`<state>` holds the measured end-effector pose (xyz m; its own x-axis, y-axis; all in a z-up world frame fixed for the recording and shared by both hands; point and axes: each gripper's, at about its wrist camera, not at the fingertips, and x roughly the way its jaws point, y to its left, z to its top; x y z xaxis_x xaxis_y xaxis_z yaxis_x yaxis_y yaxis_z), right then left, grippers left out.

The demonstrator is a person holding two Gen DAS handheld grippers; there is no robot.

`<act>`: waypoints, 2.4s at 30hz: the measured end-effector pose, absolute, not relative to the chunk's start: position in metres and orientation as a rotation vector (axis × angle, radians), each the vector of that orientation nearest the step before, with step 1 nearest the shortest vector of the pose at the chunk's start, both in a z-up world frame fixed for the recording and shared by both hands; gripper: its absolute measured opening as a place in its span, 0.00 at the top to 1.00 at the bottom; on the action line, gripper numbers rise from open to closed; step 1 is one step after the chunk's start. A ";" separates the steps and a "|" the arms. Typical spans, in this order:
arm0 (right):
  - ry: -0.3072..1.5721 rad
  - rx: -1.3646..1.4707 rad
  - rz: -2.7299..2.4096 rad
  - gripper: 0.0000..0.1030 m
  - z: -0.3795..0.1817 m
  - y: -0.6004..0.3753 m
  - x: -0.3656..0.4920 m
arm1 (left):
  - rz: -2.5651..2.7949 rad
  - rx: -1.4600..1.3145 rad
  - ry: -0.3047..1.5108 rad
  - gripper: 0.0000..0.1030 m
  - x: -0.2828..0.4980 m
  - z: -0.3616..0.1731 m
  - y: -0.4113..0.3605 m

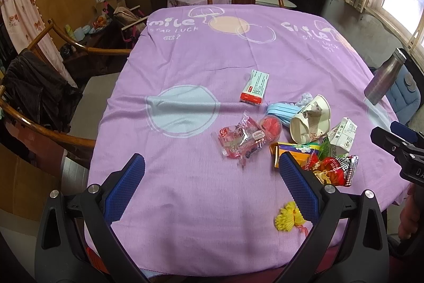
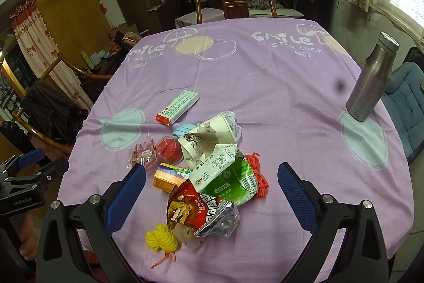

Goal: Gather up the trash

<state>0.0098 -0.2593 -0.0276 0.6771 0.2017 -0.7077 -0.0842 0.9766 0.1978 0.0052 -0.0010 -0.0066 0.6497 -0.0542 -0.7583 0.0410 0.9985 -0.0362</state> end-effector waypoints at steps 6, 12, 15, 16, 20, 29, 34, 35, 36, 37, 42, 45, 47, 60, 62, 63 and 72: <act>0.839 0.183 0.171 0.05 -0.033 -0.261 0.011 | -0.068 -0.057 0.860 0.06 0.009 -0.005 0.001; 0.865 0.193 0.151 0.05 -0.039 -0.266 0.006 | -0.045 -0.109 0.949 0.06 0.032 -0.024 0.022; 0.882 0.207 0.127 0.05 -0.044 -0.273 0.000 | -0.062 -0.139 1.009 0.06 0.052 -0.041 0.030; 0.885 0.214 0.116 0.05 -0.046 -0.278 -0.002 | -0.077 -0.138 1.022 0.06 0.058 -0.046 0.029; 0.892 0.257 0.053 0.05 -0.055 -0.299 -0.014 | -0.162 -0.093 1.080 0.06 0.086 -0.072 0.005; 0.901 0.299 -0.040 0.05 -0.063 -0.338 -0.028 | -0.269 -0.154 1.228 0.17 0.137 -0.138 -0.034; 0.921 0.300 0.009 0.05 -0.062 -0.330 -0.018 | -0.317 -0.196 1.159 0.62 0.114 -0.123 -0.015; 0.922 0.304 0.027 0.05 -0.063 -0.328 -0.014 | -0.312 -0.219 1.143 0.62 0.105 -0.115 -0.007; 0.928 0.306 0.040 0.05 -0.062 -0.325 -0.011 | -0.305 -0.230 1.132 0.62 0.099 -0.109 0.000; 0.930 0.311 0.060 0.05 -0.063 -0.322 -0.006 | -0.296 -0.239 1.119 0.63 0.091 -0.101 0.007; 0.940 0.316 0.141 0.05 -0.069 -0.301 0.019 | -0.234 -0.210 1.074 0.64 0.056 -0.075 0.031; 0.959 0.303 0.179 0.05 -0.079 -0.288 0.033 | -0.218 -0.203 1.087 0.61 0.043 -0.072 0.038; 0.965 0.297 0.194 0.05 -0.086 -0.281 0.045 | -0.189 -0.181 1.106 0.58 0.045 -0.079 0.033; 0.884 0.365 0.305 0.87 -0.073 -0.310 0.029 | -0.212 -0.195 1.161 0.14 0.094 -0.110 0.005; 0.877 0.356 0.280 0.87 -0.068 -0.319 0.016 | -0.211 -0.184 1.187 0.13 0.112 -0.125 -0.005; 0.874 0.344 0.265 0.87 -0.065 -0.323 0.010 | -0.206 -0.184 1.204 0.13 0.118 -0.132 -0.009; 0.826 0.324 0.239 0.87 -0.052 -0.339 -0.009 | -0.189 -0.182 1.160 0.55 0.128 -0.132 -0.009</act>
